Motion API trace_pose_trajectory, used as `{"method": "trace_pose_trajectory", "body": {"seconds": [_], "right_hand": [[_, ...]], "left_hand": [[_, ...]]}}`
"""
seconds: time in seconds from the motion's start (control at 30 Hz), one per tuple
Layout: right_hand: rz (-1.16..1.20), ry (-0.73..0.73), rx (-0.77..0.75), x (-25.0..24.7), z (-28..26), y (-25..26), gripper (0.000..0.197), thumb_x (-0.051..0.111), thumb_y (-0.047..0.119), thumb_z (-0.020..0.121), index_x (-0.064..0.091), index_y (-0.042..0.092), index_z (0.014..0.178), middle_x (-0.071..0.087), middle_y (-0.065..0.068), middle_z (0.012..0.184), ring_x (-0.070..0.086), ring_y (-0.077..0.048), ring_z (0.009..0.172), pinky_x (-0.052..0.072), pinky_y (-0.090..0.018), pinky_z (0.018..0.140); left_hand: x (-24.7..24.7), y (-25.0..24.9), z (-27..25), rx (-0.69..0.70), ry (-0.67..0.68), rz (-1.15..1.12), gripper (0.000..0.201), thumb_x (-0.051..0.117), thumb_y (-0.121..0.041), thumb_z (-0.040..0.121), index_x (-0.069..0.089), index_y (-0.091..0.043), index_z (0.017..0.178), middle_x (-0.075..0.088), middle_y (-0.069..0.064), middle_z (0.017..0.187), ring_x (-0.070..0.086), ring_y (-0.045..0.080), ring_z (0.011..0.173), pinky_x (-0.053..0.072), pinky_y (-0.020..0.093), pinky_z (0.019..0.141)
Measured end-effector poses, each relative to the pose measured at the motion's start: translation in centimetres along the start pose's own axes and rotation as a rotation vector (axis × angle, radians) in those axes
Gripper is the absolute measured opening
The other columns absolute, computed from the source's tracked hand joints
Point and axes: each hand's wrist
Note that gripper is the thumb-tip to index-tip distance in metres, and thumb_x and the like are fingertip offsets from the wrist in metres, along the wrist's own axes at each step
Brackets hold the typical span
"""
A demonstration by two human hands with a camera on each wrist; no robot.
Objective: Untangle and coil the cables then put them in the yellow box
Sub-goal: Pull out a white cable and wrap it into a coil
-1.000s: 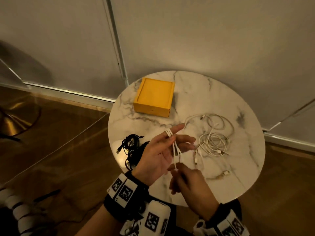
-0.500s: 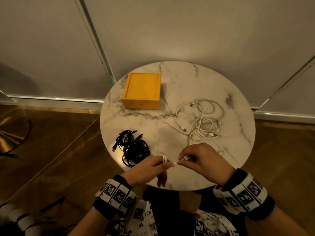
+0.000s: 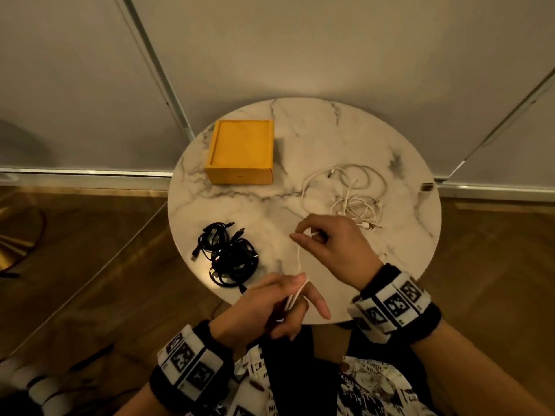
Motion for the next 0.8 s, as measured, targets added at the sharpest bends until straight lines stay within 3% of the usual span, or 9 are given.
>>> {"method": "trace_pose_trajectory", "body": {"seconds": [0.1,0.17,0.23,0.3,0.37,0.47,0.6,0.7,0.8], "right_hand": [[0.084,0.101,0.063,2.5,-1.6,-0.6,0.043,0.041,0.051,0.096,0.058,0.023,0.068,0.049,0.006,0.051,0.046,-0.008,0.050,0.035,-0.025,0.055],[0.147,0.160,0.087,3.7,-2.9,-0.1,0.052,0.032,0.056,0.097,0.063,0.021,0.074,0.054,0.009,0.057,0.050,-0.004,0.053,0.036,-0.020,0.057],[0.214,0.182,0.100,4.8,-3.7,0.7,0.043,0.032,0.049,0.098,0.056,0.027,0.072,0.055,0.015,0.059,0.052,-0.001,0.056,0.033,-0.015,0.059],[0.251,0.178,0.110,5.4,-3.8,1.2,0.033,0.037,0.041,0.098,0.052,0.028,0.071,0.050,0.012,0.056,0.047,-0.003,0.053,0.033,-0.019,0.057],[0.239,0.202,0.112,5.5,-3.7,1.2,0.024,0.045,0.035,0.097,0.058,0.025,0.079,0.049,0.004,0.056,0.044,-0.008,0.052,0.036,-0.029,0.057],[0.198,0.314,0.102,5.5,-3.8,1.5,0.019,0.048,0.026,0.096,0.061,0.024,0.109,0.056,-0.006,0.062,0.047,-0.012,0.055,0.041,-0.038,0.062],[0.181,0.440,0.089,5.2,-3.6,2.2,0.034,0.053,0.021,0.094,0.053,0.026,0.128,0.053,0.005,0.063,0.049,-0.009,0.057,0.040,-0.029,0.060],[0.306,0.556,0.130,5.0,-4.0,2.6,0.043,0.054,0.015,0.094,0.047,0.022,0.136,0.049,0.009,0.063,0.047,-0.005,0.054,0.032,-0.015,0.057],[0.498,0.558,0.219,4.4,-4.7,3.0,0.040,0.055,0.013,0.093,0.053,0.024,0.131,0.043,0.007,0.058,0.040,-0.011,0.054,0.034,-0.028,0.056]], "left_hand": [[-0.9,-1.4,0.0,0.128,-0.101,-0.152,0.047,0.046,-0.042,0.095,0.072,-0.002,0.091,0.041,-0.002,0.039,0.037,0.010,0.037,0.047,0.023,0.054],[-1.7,-2.0,0.2,0.204,-0.163,-0.238,0.046,0.041,-0.033,0.096,0.070,0.002,0.101,0.042,0.000,0.042,0.041,0.011,0.042,0.048,0.024,0.056],[-2.5,-2.1,0.2,0.238,-0.213,-0.265,0.047,0.039,-0.028,0.094,0.065,0.005,0.114,0.047,0.004,0.049,0.043,0.017,0.049,0.049,0.028,0.062],[-3.0,-2.1,0.3,0.284,-0.251,-0.284,0.049,0.041,-0.029,0.093,0.059,0.004,0.124,0.054,0.008,0.059,0.048,0.022,0.057,0.049,0.031,0.068],[-3.4,-2.1,0.3,0.357,-0.341,-0.282,0.049,0.042,-0.029,0.094,0.054,0.003,0.128,0.061,0.009,0.067,0.056,0.020,0.064,0.050,0.030,0.073],[-3.7,-2.5,0.6,0.365,-0.518,-0.191,0.039,0.040,-0.025,0.098,0.054,-0.001,0.126,0.069,0.009,0.078,0.064,0.016,0.071,0.052,0.025,0.076],[-3.9,-2.0,1.4,0.362,-0.621,0.277,0.025,0.041,-0.024,0.101,0.061,-0.015,0.114,0.074,0.011,0.094,0.070,0.023,0.086,0.052,0.031,0.084],[-4.4,-1.0,1.6,0.348,-0.601,0.734,0.025,0.042,-0.025,0.099,0.063,-0.017,0.110,0.073,-0.007,0.096,0.069,0.012,0.090,0.051,0.025,0.085],[-5.2,-0.5,1.5,0.302,-0.506,0.980,0.026,0.044,-0.023,0.098,0.067,-0.012,0.096,0.070,-0.011,0.096,0.066,0.003,0.085,0.046,0.013,0.076]]}}
Point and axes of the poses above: each hand's wrist, its own z-axis towards the middle knuckle, its own x-axis out of the palm, y = z × x
